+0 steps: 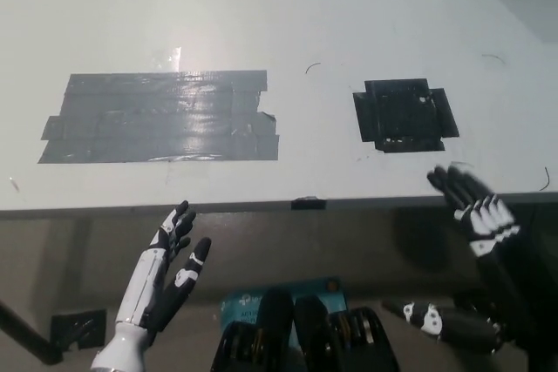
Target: A stack of plates is kept in the middle of the desk close to the robot and the robot grabs the stack with its right hand, picks it up and hands it to a person.
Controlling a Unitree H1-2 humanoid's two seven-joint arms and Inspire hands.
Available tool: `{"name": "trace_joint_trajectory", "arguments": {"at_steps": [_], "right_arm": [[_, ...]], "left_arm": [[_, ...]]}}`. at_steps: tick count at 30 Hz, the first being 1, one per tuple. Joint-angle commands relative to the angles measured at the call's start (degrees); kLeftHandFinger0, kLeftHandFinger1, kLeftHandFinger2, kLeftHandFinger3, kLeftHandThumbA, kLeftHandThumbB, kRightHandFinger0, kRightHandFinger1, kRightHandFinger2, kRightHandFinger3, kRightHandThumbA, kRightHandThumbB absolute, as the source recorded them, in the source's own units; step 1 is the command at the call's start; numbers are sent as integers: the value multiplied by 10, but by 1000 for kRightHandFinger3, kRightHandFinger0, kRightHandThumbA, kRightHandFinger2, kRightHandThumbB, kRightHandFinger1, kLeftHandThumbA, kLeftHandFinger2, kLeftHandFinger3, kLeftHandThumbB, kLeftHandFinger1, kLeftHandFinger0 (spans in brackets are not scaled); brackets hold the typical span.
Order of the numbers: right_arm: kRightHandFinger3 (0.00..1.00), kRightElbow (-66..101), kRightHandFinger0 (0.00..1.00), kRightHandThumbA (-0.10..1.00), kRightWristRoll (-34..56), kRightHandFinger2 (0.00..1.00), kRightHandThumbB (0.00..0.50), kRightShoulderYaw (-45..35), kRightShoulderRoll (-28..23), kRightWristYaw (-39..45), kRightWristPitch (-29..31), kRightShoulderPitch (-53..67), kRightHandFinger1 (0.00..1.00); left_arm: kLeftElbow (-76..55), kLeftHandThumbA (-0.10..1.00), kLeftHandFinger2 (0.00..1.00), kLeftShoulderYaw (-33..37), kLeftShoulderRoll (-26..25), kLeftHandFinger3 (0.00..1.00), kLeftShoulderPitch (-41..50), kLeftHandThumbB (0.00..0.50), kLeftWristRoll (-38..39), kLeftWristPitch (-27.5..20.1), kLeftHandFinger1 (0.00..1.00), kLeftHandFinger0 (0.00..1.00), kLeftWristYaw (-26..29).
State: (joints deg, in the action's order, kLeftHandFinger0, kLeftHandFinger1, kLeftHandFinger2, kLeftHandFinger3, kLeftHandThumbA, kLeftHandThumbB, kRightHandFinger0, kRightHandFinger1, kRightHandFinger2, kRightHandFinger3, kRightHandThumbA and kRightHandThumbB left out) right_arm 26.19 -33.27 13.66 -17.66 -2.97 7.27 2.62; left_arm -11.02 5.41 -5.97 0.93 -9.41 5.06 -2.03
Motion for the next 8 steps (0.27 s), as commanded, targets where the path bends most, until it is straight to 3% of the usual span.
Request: {"name": "trace_joint_trajectory", "arguments": {"at_steps": [1,8], "right_arm": [[1000,-103,1000,958,157,1000,363,-19,44,-1,44,13,1000],[1000,-173,1000,1000,177,1000,379,-22,63,25,30,-6,1000]], "left_arm": [[-9,802,1000,-2,-2,1000,7,0,0,-27,1000,1000,1],[-11,830,1000,-6,-2,1000,7,0,2,-27,1000,1000,2]]}}
